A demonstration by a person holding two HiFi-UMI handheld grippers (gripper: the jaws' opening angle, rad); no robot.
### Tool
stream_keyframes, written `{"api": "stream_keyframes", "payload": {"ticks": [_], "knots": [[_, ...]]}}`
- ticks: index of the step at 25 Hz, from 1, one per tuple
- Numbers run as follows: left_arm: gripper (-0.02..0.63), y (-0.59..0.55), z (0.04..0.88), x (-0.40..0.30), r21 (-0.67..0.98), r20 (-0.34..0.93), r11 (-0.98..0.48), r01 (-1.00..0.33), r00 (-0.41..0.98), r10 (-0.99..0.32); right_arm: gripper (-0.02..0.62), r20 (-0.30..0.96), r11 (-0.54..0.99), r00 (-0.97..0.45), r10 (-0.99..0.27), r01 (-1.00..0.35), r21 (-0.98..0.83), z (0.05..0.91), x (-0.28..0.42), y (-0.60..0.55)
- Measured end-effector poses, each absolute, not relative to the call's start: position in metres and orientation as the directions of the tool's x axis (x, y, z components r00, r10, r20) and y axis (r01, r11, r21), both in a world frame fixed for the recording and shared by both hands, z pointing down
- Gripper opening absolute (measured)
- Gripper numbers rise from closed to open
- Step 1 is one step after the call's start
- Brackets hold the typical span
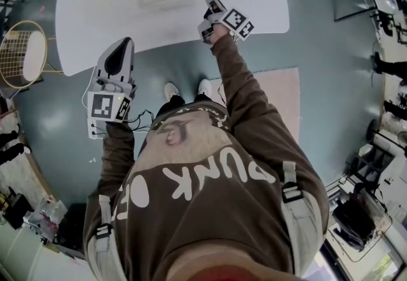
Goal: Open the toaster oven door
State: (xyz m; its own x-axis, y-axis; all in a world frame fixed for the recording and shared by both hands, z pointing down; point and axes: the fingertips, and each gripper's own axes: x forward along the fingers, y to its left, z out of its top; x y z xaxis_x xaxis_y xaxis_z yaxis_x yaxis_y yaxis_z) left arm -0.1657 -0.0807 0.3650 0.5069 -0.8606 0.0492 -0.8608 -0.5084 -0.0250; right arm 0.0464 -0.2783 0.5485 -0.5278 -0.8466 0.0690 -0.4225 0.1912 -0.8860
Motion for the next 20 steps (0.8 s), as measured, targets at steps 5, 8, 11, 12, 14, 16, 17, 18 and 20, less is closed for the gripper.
{"api": "stream_keyframes", "payload": {"ticks": [5, 8, 11, 12, 14, 16, 17, 18, 20], "knots": [[0.005, -0.080, 0.365, -0.167, -0.026, 0.049, -0.512, -0.858, 0.511, -0.858, 0.189, 0.088, 0.180, -0.528, -0.844, -0.435, -0.882, 0.558, 0.046, -0.270], [0.005, -0.080, 0.366, -0.168, -0.026, 0.050, -0.512, -0.859, 0.510, -0.859, 0.187, 0.109, 0.165, -0.527, -0.843, -0.446, -0.880, 0.568, 0.046, -0.264], [0.005, -0.078, 0.366, -0.169, -0.025, 0.050, -0.512, -0.859, 0.510, -0.859, 0.184, 0.136, 0.144, -0.527, -0.839, -0.457, -0.878, 0.580, 0.048, -0.253], [0.005, -0.078, 0.366, -0.169, -0.025, 0.050, -0.512, -0.859, 0.510, -0.858, 0.183, 0.147, 0.134, -0.525, -0.838, -0.459, -0.878, 0.586, 0.049, -0.249], [0.005, -0.077, 0.367, -0.168, -0.023, 0.049, -0.513, -0.858, 0.511, -0.858, 0.176, 0.169, 0.111, -0.522, -0.836, -0.463, -0.879, 0.596, 0.050, -0.242], [0.005, -0.077, 0.367, -0.167, -0.023, 0.050, -0.514, -0.858, 0.512, -0.857, 0.170, 0.188, 0.092, -0.519, -0.834, -0.466, -0.880, 0.605, 0.051, -0.238], [0.005, -0.077, 0.366, -0.166, -0.024, 0.051, -0.514, -0.857, 0.513, -0.857, 0.169, 0.195, 0.084, -0.518, -0.833, -0.468, -0.880, 0.608, 0.052, -0.236], [0.005, -0.076, 0.366, -0.165, -0.025, 0.052, -0.515, -0.857, 0.513, -0.857, 0.169, 0.202, 0.079, -0.517, -0.832, -0.471, -0.879, 0.611, 0.053, -0.235], [0.005, -0.076, 0.366, -0.165, -0.025, 0.053, -0.515, -0.857, 0.514, -0.856, 0.169, 0.214, 0.075, -0.518, -0.828, -0.481, -0.874, 0.616, 0.054, -0.234]]}}
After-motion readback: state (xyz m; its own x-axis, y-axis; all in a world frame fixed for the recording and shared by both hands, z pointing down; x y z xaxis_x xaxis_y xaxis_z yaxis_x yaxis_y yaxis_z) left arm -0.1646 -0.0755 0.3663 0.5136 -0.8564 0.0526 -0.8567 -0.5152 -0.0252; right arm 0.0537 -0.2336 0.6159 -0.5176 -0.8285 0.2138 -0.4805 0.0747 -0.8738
